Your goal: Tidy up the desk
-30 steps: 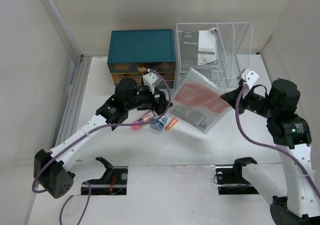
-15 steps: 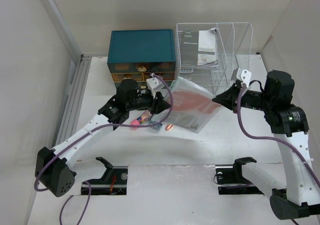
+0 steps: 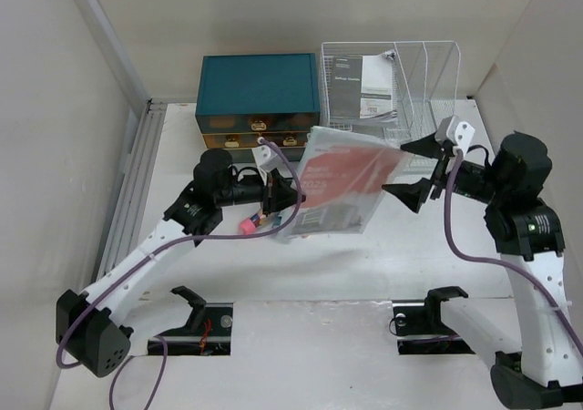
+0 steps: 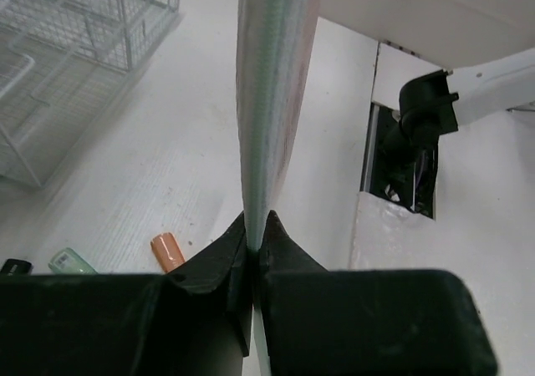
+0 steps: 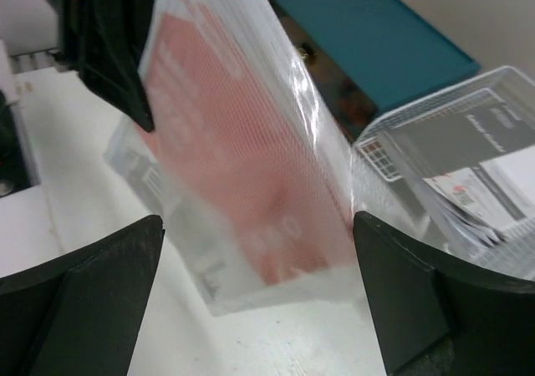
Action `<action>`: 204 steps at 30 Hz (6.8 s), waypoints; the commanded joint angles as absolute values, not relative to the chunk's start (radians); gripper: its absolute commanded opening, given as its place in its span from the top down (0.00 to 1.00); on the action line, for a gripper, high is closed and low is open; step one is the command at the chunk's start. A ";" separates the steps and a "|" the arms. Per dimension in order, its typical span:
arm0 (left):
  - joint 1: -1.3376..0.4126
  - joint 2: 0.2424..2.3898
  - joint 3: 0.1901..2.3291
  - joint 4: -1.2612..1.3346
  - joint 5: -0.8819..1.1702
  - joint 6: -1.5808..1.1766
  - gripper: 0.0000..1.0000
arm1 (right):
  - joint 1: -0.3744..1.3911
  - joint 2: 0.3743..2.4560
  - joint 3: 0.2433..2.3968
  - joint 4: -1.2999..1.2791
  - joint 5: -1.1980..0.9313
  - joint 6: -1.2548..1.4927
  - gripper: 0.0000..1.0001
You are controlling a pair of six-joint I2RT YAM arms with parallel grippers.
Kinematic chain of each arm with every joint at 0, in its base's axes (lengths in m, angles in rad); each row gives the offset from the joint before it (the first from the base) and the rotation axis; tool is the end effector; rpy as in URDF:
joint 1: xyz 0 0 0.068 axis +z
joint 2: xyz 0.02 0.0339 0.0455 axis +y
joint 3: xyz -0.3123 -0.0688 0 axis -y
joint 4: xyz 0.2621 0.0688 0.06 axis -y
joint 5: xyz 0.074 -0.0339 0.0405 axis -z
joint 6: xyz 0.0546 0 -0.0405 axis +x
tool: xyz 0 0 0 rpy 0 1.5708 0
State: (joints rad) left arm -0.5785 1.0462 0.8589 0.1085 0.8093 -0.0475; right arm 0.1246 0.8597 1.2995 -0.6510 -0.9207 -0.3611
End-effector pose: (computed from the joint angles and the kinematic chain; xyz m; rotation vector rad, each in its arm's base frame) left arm 0.1824 -0.1663 0.3852 1.0499 1.4031 -1.1276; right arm 0.1260 0.0596 0.4936 -1.0168 1.4121 0.6413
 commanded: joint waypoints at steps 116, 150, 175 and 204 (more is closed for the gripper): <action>-0.495 0.750 0.733 0.284 0.561 -0.163 0.00 | -0.018 1.654 1.355 0.445 -0.132 -0.137 1.00; -0.495 0.790 0.733 0.265 0.543 -0.153 0.00 | -0.057 1.767 1.287 0.594 -0.245 -0.120 0.96; -0.495 0.772 0.733 0.265 0.543 -0.153 0.00 | -0.066 1.336 1.077 0.563 -0.187 -0.051 0.27; -0.495 0.716 0.724 0.107 0.071 -0.224 0.00 | 0.314 1.081 0.991 -0.421 -0.906 -0.615 0.32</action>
